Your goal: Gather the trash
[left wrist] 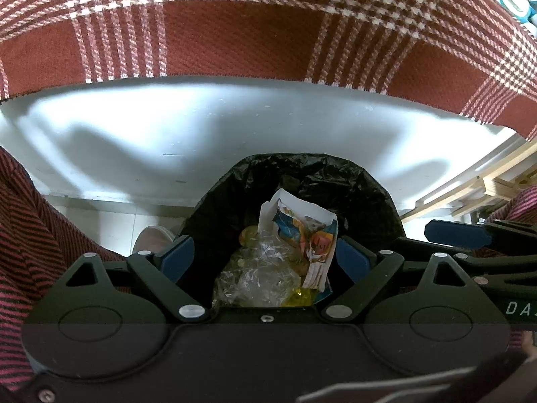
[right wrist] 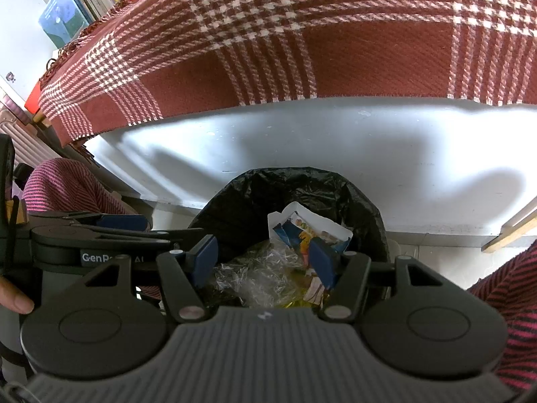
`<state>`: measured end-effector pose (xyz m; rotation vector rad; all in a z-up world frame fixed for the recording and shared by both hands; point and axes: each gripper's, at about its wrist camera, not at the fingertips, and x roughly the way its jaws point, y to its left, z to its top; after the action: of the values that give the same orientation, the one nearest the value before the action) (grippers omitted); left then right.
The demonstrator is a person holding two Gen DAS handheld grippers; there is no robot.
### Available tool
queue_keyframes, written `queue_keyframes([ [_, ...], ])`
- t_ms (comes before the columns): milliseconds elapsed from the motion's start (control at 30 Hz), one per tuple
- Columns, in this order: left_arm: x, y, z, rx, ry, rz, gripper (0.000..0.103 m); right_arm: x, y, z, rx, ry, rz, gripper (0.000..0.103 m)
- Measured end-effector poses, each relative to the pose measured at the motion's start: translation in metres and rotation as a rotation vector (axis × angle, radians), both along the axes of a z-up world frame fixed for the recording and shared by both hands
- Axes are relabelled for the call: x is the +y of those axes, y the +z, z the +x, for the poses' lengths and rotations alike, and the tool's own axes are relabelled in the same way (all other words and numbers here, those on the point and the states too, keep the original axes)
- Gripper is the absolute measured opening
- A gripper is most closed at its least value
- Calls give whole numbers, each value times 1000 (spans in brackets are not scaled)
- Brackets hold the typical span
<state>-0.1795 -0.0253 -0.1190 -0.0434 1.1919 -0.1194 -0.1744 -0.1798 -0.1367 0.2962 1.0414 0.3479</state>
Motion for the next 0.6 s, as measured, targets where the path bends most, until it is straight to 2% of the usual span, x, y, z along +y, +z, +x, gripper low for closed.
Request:
queue_keyframes([
  [600, 0, 0, -1, -17, -11, -3, 91, -1, 0, 0, 3, -11, 3, 73],
])
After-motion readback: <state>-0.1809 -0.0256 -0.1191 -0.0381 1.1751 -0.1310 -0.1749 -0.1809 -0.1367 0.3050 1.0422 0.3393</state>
